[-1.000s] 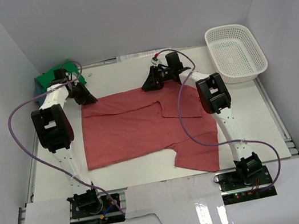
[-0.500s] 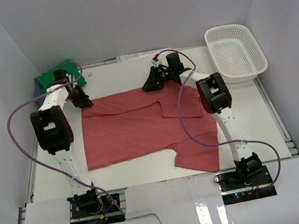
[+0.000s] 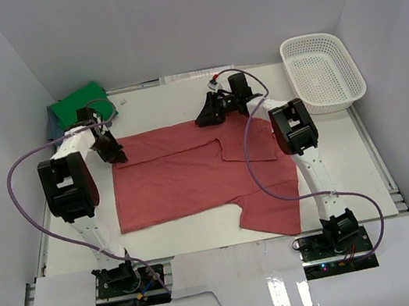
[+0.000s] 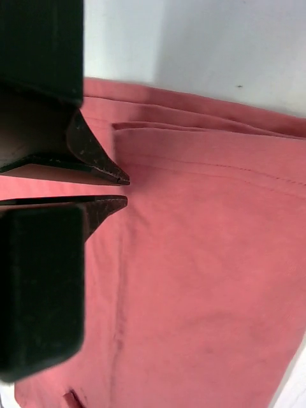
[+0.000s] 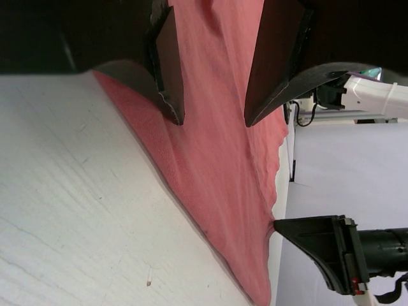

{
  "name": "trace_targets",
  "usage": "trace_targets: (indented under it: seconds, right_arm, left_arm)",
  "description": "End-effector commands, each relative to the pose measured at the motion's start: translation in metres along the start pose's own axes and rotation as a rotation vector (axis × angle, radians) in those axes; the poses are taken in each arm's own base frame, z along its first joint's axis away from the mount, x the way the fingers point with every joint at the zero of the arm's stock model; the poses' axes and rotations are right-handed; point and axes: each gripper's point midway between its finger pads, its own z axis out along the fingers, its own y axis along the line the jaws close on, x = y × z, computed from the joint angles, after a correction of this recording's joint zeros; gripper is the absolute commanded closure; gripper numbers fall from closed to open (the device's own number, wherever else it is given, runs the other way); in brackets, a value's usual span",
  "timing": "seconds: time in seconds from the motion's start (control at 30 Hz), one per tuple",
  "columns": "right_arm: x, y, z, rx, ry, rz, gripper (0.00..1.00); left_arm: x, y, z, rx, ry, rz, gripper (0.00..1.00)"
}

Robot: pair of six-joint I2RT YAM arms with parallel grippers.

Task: Fold and stack the t-shirts
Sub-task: Fold the flattened tshirt in 1/3 of the way

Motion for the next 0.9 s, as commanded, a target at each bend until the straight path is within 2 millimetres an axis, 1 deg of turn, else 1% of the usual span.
trace_targets:
  seconds: [0.0,0.03,0.07,0.1,0.17,0.2,0.27,0.3,0.4,0.47,0.5,0.53,0.57,0.6,0.63,0.67,0.7,0.73,0.77,0.8,0.83,0.87]
  right_arm:
    - [0.003,0.007,-0.006,0.002,0.007,-0.01,0.5]
    - [0.005,0.005,-0.006,0.004,0.01,-0.006,0.5]
    - [0.006,0.005,-0.006,0.006,0.009,-0.005,0.5]
    - [0.006,0.006,-0.007,0.005,0.009,-0.008,0.5]
    - [0.007,0.005,-0.007,0.007,0.01,-0.005,0.5]
    - [0.008,0.005,-0.007,0.007,0.011,-0.004,0.5]
    - [0.009,0.004,-0.007,0.008,0.012,-0.003,0.5]
    - [0.009,0.005,-0.007,0.008,0.011,-0.004,0.5]
    - [0.012,0.005,-0.008,0.009,0.015,0.0,0.5]
    - [0.011,0.011,-0.011,0.004,0.015,-0.015,0.5]
    - [0.016,0.009,-0.012,0.012,0.019,-0.015,0.49]
    - [0.013,0.017,-0.015,0.019,0.012,-0.032,0.48]
    - [0.013,0.021,-0.018,0.03,0.008,-0.044,0.48]
    - [0.012,0.032,-0.023,0.039,0.003,-0.088,0.47]
    - [0.013,0.032,-0.027,0.073,0.0,-0.085,0.46]
    - [0.011,0.038,-0.031,0.092,-0.007,-0.105,0.45]
    - [0.008,0.053,-0.038,0.105,-0.02,-0.161,0.43]
    - [0.011,0.054,-0.044,0.143,-0.019,-0.148,0.42]
    - [0.012,0.061,-0.048,0.16,-0.026,-0.164,0.39]
    - [0.016,0.076,-0.058,0.177,-0.038,-0.182,0.37]
    - [0.017,0.076,-0.063,0.223,-0.054,-0.212,0.32]
    - [0.024,0.079,-0.07,0.263,-0.049,-0.209,0.3]
  left_arm:
    - [-0.013,-0.011,-0.042,0.017,-0.125,0.029,0.77]
    - [-0.01,-0.01,-0.045,0.015,-0.126,0.029,0.77]
    - [-0.002,-0.007,-0.042,0.011,-0.113,0.03,0.77]
    - [0.0,-0.008,-0.046,0.016,-0.12,0.031,0.77]
    - [0.007,-0.004,-0.046,0.01,-0.115,0.031,0.77]
    - [0.014,-0.001,-0.045,0.005,-0.107,0.031,0.77]
    - [0.019,0.002,-0.041,0.001,-0.097,0.036,0.77]
    - [0.025,0.006,-0.037,-0.006,-0.08,0.037,0.77]
    - [0.031,0.01,-0.029,-0.015,-0.066,0.033,0.77]
    - [0.032,0.009,-0.027,-0.005,-0.067,0.031,0.77]
    - [0.032,0.008,-0.028,0.0,-0.065,0.029,0.77]
    - [0.032,0.005,-0.03,0.012,-0.068,0.028,0.77]
    - [0.032,0.004,-0.032,0.017,-0.073,0.029,0.77]
    - [0.031,0.002,-0.035,0.024,-0.082,0.028,0.77]
    - [0.031,0.001,-0.038,0.029,-0.09,0.028,0.77]
    - [0.028,-0.002,-0.049,0.041,-0.119,0.034,0.77]
    - [0.027,-0.004,-0.055,0.049,-0.134,0.034,0.77]
    - [0.027,-0.006,-0.062,0.059,-0.146,0.036,0.76]
    - [0.027,-0.009,-0.069,0.072,-0.161,0.039,0.76]
    - [0.026,-0.017,-0.086,0.109,-0.197,0.046,0.76]
    - [0.031,-0.019,-0.091,0.124,-0.199,0.041,0.76]
    - [0.034,-0.022,-0.097,0.141,-0.206,0.042,0.76]
